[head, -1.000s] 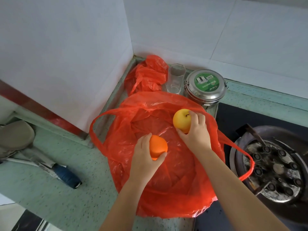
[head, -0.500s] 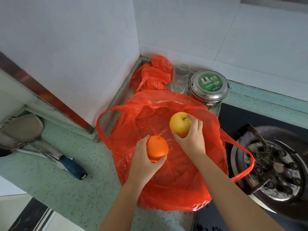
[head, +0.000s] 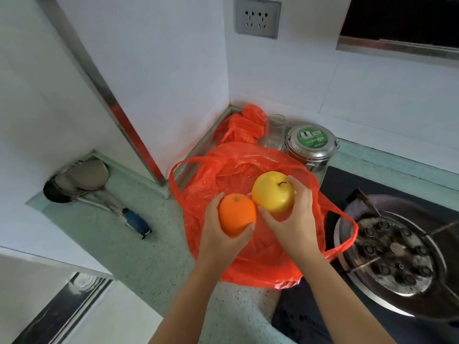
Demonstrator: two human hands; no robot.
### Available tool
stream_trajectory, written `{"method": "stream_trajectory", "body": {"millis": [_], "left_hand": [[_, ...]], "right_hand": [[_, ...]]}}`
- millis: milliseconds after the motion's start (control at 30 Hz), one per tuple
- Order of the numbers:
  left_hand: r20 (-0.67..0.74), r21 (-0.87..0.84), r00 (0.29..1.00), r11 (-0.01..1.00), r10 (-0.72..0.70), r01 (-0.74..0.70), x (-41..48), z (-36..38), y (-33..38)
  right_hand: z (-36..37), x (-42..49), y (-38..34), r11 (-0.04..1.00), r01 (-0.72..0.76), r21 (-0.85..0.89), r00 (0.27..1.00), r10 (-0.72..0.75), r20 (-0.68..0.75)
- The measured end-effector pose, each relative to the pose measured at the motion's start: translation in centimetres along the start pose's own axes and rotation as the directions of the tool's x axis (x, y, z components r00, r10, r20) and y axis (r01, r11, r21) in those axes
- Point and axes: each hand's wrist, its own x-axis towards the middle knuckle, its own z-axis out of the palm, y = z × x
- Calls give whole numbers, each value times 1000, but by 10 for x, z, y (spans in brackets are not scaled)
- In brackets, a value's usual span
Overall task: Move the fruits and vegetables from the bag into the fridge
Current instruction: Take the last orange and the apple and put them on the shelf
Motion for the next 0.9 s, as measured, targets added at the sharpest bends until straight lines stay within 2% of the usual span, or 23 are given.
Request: {"method": "stream_trajectory", "body": {"millis": [233, 433, 633, 900], "left_hand": [[-155, -41, 986, 997, -65, 60, -72, -31, 17], [-379, -66, 914, 990, -142, 127, -154, -61, 16], [-551, -64, 815, 983, -181, 175, -232, -93, 18], [-758, -82, 618, 970, -209, 228, -338, -127, 22]], "right_hand": [[-12, -50, -34, 981, 161, 112, 975, -176, 138], [-3, -100, -52, 927, 247, 282, 891, -332, 310], [12, -148, -81, 880, 269, 391, 767, -441, 466], [32, -227, -129, 803, 324, 501, 539, -592, 599]]}}
